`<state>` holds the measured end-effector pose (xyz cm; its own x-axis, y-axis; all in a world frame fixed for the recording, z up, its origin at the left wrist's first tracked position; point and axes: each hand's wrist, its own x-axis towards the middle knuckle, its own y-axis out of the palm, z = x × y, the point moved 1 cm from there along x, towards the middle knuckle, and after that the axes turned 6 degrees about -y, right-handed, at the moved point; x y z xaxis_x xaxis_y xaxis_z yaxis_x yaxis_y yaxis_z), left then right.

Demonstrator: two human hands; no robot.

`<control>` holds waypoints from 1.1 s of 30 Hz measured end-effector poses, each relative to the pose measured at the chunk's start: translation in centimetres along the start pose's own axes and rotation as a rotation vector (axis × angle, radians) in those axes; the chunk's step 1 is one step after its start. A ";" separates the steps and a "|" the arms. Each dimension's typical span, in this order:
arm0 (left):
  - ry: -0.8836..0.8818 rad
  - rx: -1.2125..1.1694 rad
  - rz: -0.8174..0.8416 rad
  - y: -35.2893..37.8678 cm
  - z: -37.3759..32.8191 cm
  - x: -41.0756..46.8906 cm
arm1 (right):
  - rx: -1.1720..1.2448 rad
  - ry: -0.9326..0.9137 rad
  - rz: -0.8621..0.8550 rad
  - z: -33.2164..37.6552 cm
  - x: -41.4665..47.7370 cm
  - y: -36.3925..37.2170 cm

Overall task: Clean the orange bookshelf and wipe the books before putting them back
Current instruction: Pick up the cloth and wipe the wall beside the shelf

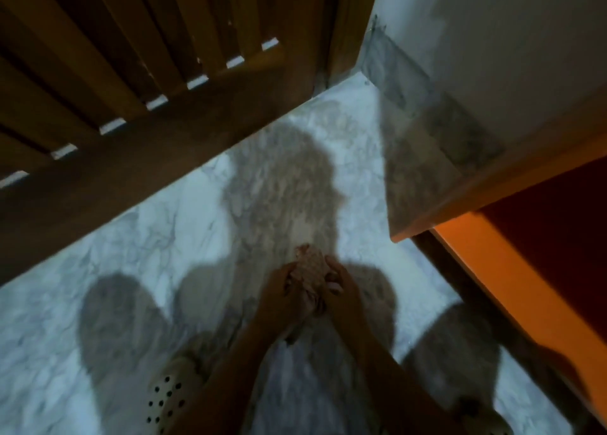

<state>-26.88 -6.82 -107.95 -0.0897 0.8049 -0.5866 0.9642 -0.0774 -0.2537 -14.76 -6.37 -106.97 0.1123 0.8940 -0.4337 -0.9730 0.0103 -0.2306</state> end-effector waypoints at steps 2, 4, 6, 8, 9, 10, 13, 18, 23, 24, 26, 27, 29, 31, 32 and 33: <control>0.015 -0.070 -0.048 -1.5 -4.4 -3.2 | 0.020 -0.011 0.049 4.4 -1.6 -0.9; 0.069 -0.095 -0.103 -3.5 -9.2 -6.4 | 0.028 -0.059 0.070 9.7 -3.4 -2.0; 0.081 -0.108 -0.101 -5.8 -14.9 -9.3 | 0.059 -0.128 0.078 16.2 -5.2 -3.3; 0.138 -0.123 -0.094 -8.2 -21.8 -12.8 | 0.078 -0.207 0.083 24.1 -7.2 -4.9; 0.167 -0.136 -0.099 -9.4 -25.5 -14.7 | 0.090 -0.248 0.081 28.3 -8.4 -5.8; 0.204 -0.167 -0.117 -10.7 -29.4 -16.7 | 0.084 -0.288 0.079 32.7 -9.7 -6.7; 0.313 -0.255 -0.165 -14.7 -41.0 -23.1 | 0.067 -0.423 0.076 45.4 -13.4 -9.4; 0.522 -0.331 -0.148 -20.7 -58.3 -33.6 | 0.024 -0.678 0.132 65.2 -19.9 -14.1; 0.691 -0.452 -0.105 -23.6 -70.7 -42.2 | 0.065 -0.805 0.196 79.2 -26.8 -18.7; 0.713 -0.492 -0.066 -23.9 -72.4 -43.5 | 0.045 -0.843 0.171 81.2 -28.1 -19.5; 0.750 -0.553 -0.027 -24.3 -75.2 -45.7 | 0.026 -0.906 0.101 84.5 -30.3 -21.0; 0.761 -0.568 -0.003 -24.4 -76.3 -46.5 | 0.007 -0.935 0.057 85.7 -31.3 -21.8; 0.790 -0.605 0.083 -24.2 -78.0 -47.8 | -0.048 -0.992 -0.067 87.1 -33.3 -23.5; 0.802 -0.612 0.205 -23.5 -79.1 -48.8 | -0.084 -1.018 -0.216 87.6 -35.6 -25.4; 0.801 -0.600 0.267 -22.9 -79.4 -49.4 | -0.097 -1.026 -0.284 87.5 -37.0 -26.3; 0.802 -0.579 0.333 -22.2 -79.6 -50.0 | -0.119 -1.030 -0.359 87.4 -38.6 -27.2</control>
<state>-23.93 1.49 -11.74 0.1901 0.9656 0.1775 0.9009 -0.2434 0.3593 -10.30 -2.01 -7.88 0.1088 0.7936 0.5987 -0.8852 0.3513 -0.3048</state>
